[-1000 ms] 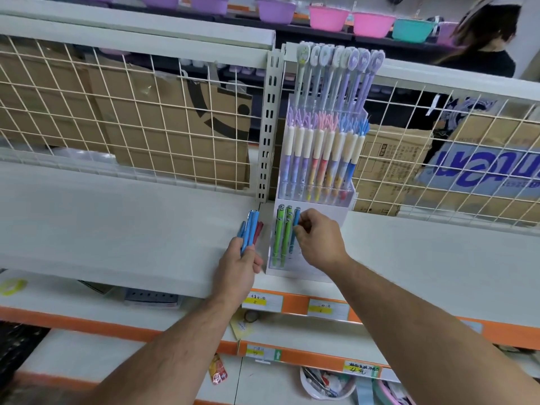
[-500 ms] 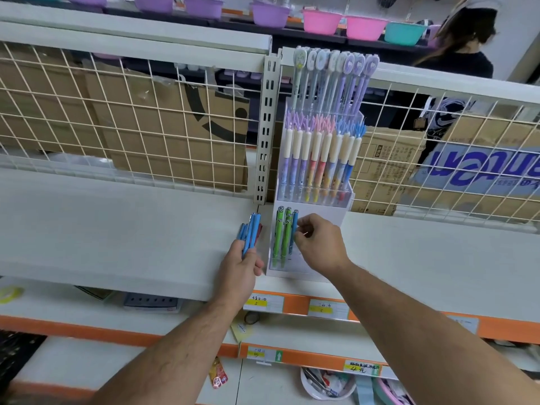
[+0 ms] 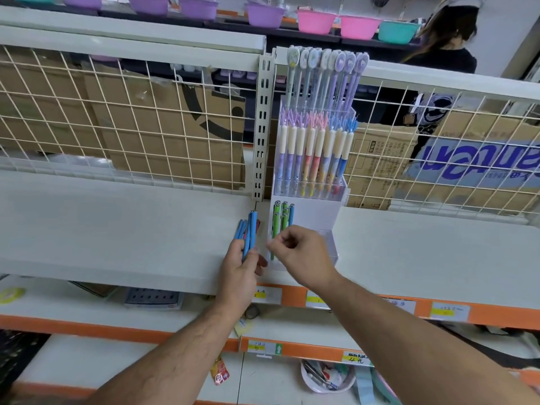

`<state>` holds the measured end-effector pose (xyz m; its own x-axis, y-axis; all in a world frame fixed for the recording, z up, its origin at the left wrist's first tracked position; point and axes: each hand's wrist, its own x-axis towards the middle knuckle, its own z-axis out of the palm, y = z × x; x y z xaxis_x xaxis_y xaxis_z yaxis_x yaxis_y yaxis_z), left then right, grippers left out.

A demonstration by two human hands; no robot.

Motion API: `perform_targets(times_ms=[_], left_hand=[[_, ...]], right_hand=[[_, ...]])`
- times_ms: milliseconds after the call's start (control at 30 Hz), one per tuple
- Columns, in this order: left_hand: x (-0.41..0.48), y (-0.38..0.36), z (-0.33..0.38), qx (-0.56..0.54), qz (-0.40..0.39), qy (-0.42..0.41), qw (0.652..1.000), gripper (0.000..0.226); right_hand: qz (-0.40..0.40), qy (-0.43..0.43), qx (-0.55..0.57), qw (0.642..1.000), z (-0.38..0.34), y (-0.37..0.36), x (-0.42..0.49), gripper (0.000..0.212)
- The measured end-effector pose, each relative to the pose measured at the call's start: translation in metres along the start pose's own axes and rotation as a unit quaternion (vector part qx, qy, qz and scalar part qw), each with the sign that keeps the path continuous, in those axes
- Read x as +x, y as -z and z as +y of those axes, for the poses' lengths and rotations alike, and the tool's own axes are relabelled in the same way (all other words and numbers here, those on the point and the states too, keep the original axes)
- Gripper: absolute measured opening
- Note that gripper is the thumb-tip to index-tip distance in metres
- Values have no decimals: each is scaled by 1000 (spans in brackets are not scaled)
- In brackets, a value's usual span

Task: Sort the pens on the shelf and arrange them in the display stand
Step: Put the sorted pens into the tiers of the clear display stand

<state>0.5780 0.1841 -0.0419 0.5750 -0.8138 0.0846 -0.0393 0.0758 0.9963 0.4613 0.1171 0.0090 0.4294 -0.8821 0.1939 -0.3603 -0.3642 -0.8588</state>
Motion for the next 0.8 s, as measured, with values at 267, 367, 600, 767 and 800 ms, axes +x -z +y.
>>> perform_targets(times_ms=[267,367,600,767,800], left_hand=[[-19,-5,9,5,-62,-24,998,14],[-22,-4,12,-7,-68,-22,997,17],[7,9,3,69,7,40,997,22],[24,14,1,124,-14,82,989,16],[25,13,0,132,-20,84,987,15]], right_hand=[[-9,-25,88,996,-5,-11,-6,21],[-4,-29,87,996,-4,-9,-9,21],[53,-50,38,997,-4,22,-1,16],[105,-52,21,993,-2,46,19,7],[105,-51,11,993,-2,47,23,6]])
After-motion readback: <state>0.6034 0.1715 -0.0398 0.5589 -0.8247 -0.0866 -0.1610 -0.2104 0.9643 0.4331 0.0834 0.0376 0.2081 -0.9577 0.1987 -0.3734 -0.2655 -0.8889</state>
